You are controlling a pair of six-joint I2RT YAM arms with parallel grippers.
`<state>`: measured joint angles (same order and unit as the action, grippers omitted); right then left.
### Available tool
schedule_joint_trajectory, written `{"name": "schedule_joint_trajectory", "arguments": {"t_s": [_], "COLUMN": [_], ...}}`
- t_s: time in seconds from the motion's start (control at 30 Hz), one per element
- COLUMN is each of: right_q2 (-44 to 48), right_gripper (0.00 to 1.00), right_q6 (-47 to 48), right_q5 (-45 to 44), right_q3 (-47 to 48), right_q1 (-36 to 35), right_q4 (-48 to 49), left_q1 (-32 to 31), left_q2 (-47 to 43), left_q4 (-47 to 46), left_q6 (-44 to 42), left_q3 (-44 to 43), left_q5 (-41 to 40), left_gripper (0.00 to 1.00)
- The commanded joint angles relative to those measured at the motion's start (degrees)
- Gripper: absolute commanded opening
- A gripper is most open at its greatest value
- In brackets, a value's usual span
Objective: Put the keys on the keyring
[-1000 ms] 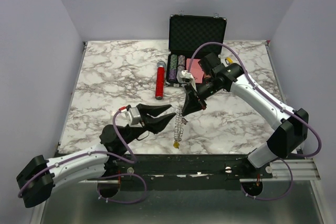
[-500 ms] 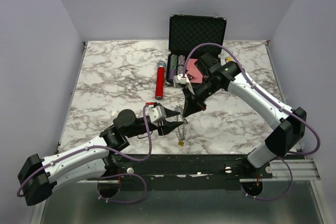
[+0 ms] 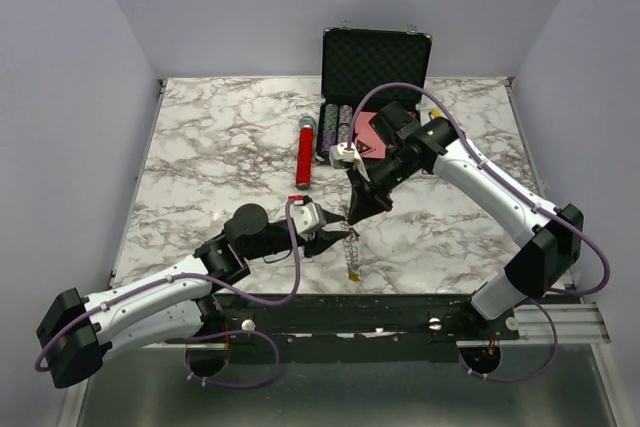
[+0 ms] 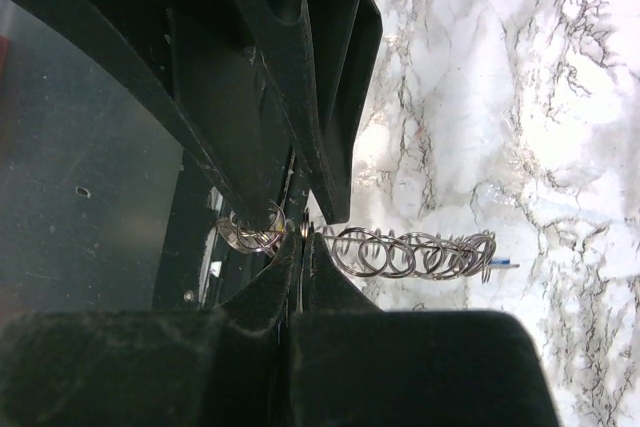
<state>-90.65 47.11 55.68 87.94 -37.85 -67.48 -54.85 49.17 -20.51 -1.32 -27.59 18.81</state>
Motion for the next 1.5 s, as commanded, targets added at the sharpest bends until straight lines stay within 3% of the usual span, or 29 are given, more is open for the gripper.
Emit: {"name": "schedule_joint_trajectory", "arguments": {"t_s": [0.0,0.93,1.2,1.33,1.47], "right_q2": [-0.32,0.12,0.12,0.12,0.30], "right_gripper": [0.00,0.00,0.00,0.01,0.12], "right_q6": [0.88,1.49,1.58,0.88,-0.70], "right_q5": [0.04,0.22,0.48,0.75,1.62], "right_q3": [1.36,0.83,0.74,0.48,0.04], "right_q1": [-0.56,-1.00,-1.09,-1.09,-1.00], "right_q4": [-1.25,-1.51,-1.51,-0.90,0.07], "left_q1": [0.18,1.94,2.03,2.03,2.03], "left_q2": [0.93,2.60,4.01,3.75,1.38], "left_q4": [1.09,4.16,5.66,3.73,-2.76], "left_q6": [-1.31,-0.44,-0.96,0.44,5.00], "left_q3": [-2.11,-4.57,-5.98,-5.19,-1.16], "left_q5": [-0.53,1.76,1.67,1.41,-1.57], "left_gripper": [0.42,0.19,0.00,0.00,0.00]}}
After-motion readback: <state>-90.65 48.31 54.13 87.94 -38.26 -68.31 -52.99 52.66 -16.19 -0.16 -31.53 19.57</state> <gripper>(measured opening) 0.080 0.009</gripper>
